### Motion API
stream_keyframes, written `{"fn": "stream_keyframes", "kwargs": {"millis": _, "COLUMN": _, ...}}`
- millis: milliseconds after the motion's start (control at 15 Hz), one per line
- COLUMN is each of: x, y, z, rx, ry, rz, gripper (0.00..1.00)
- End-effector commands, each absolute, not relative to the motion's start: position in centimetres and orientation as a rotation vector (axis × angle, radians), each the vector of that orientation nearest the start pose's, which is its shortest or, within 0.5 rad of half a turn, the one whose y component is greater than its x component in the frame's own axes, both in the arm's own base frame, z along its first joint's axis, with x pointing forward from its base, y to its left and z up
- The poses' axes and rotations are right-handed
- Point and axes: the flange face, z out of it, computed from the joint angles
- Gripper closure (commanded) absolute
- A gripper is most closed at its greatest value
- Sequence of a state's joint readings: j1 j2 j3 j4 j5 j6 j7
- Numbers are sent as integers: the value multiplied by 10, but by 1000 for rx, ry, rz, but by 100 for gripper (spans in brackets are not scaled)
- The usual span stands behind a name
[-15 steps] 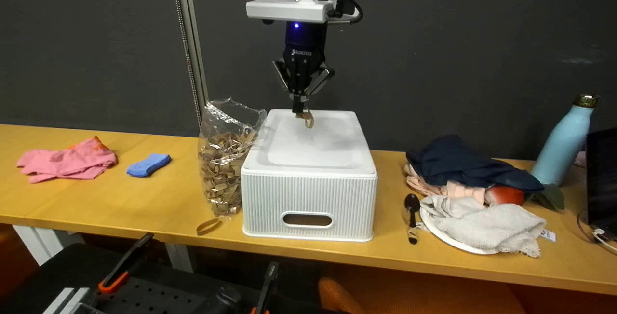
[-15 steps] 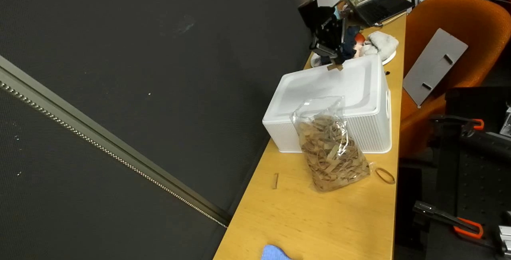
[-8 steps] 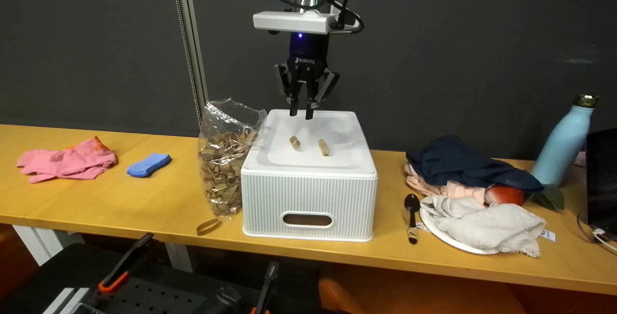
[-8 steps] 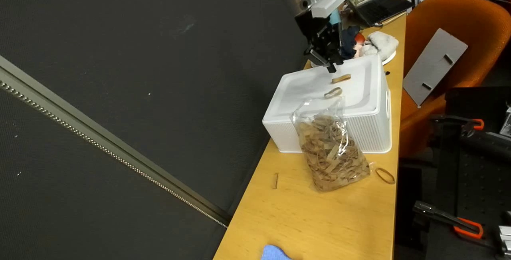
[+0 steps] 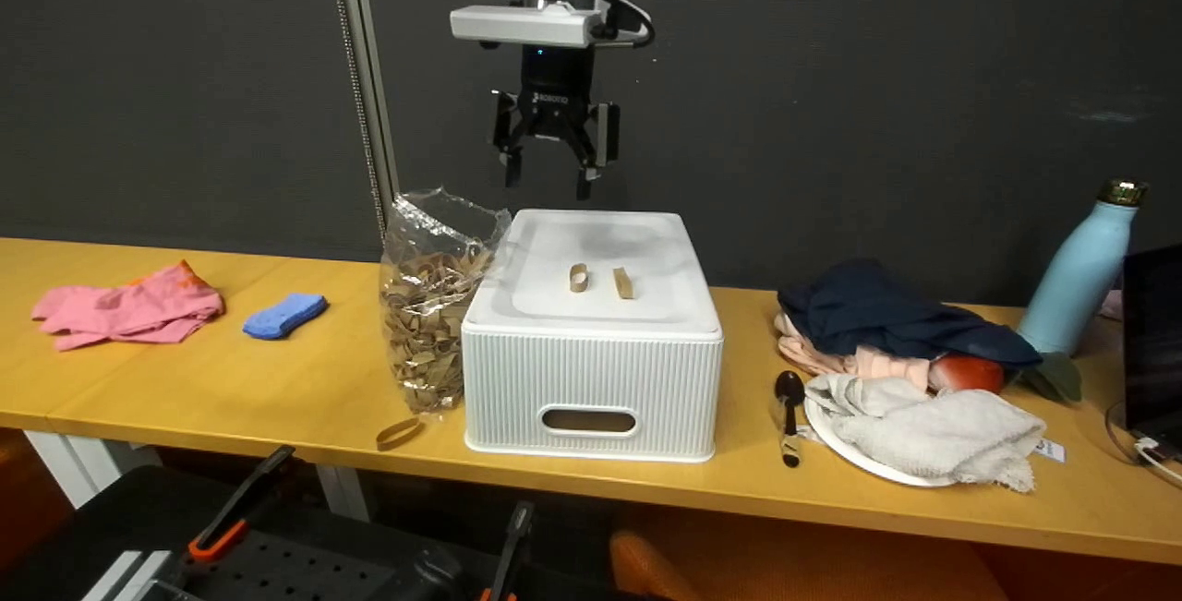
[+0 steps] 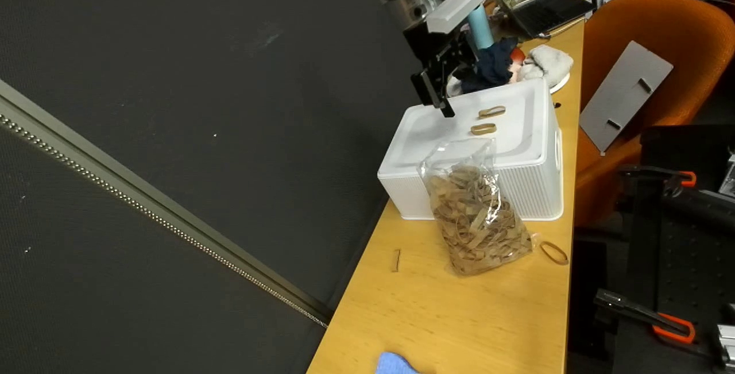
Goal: Remove the rubber bands from the plastic bag and then put them on the white basket
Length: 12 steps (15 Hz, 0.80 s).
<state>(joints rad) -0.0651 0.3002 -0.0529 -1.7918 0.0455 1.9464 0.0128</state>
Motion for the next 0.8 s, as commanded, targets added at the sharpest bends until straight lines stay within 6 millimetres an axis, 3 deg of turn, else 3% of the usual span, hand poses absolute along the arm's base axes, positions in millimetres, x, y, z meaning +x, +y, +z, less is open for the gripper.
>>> {"fn": "stream_keyframes", "kwargs": {"millis": 0, "x": 624, "y": -29, "z": 375, "rx": -3077, "ry": 161, "rz": 220, "gripper": 0}}
{"fn": "stream_keyframes", "kwargs": {"millis": 133, "x": 624, "y": -4, "z": 378, "rx": -3074, "ry": 106, "rz": 223, "gripper": 0}}
{"fn": "stream_keyframes", "kwargs": {"millis": 267, "x": 621, "y": 15, "z": 375, "rx": -3072, "ry": 62, "rz": 229, "gripper": 26}}
{"fn": "stream_keyframes", "kwargs": {"millis": 733, "x": 621, "y": 33, "z": 344, "rx": -3060, "ry": 1, "rz": 275, "gripper": 80}}
